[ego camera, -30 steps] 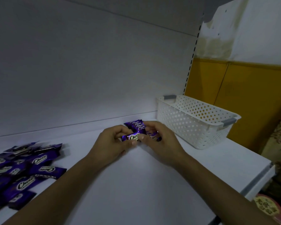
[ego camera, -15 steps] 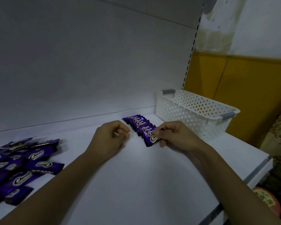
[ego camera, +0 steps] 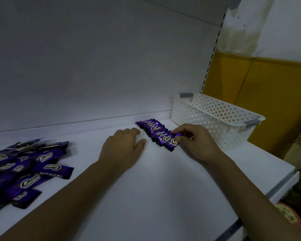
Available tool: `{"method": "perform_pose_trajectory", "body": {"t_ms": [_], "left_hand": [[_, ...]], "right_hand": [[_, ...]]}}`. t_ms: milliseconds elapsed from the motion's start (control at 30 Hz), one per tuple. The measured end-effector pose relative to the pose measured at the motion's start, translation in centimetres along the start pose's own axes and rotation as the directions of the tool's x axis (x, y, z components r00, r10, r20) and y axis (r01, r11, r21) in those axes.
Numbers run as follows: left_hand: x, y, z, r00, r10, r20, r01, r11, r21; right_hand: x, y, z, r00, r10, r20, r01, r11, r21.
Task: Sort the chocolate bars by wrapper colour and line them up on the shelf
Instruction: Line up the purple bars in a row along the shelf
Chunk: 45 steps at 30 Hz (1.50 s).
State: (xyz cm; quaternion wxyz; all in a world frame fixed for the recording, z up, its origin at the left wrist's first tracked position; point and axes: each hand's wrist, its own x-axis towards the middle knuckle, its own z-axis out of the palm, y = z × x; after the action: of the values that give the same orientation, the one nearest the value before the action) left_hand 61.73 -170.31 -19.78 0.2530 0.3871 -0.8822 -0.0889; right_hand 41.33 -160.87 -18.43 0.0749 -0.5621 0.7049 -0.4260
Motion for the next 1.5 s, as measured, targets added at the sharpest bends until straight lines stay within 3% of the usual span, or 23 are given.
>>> {"method": "perform_pose_trajectory", "body": {"t_ms": [433,933,1033,1267,1500], "left_hand": [[-0.1,0.2,0.2,0.989,0.090,0.115,-0.104,0.987,0.123],[0.0,0.0,0.3,0.967,0.188,0.172,-0.202,0.977,0.067],[-0.4,0.4,0.2,0.957,0.167,0.238,-0.194,0.976,0.095],[-0.3,3.5,1.6,0.947,-0.026,0.320,-0.036,0.981,0.189],[-0.6,3.4,2.3,0.953,-0.032,0.302,-0.035,0.977,0.212]], "right_hand": [[0.1,0.1,-0.6,0.999,0.032,0.037,-0.028,0.994,-0.109],[0.1,-0.1,0.2,0.999,-0.007,-0.039,0.004,0.996,-0.093],[0.0,0.1,0.3,0.998,-0.004,-0.062,-0.002,0.995,-0.096],[0.2,0.5,0.6,0.997,0.034,-0.068,-0.042,0.993,-0.108],[0.2,0.9,0.5,0.997,0.064,-0.046,-0.070,0.987,-0.145]]}}
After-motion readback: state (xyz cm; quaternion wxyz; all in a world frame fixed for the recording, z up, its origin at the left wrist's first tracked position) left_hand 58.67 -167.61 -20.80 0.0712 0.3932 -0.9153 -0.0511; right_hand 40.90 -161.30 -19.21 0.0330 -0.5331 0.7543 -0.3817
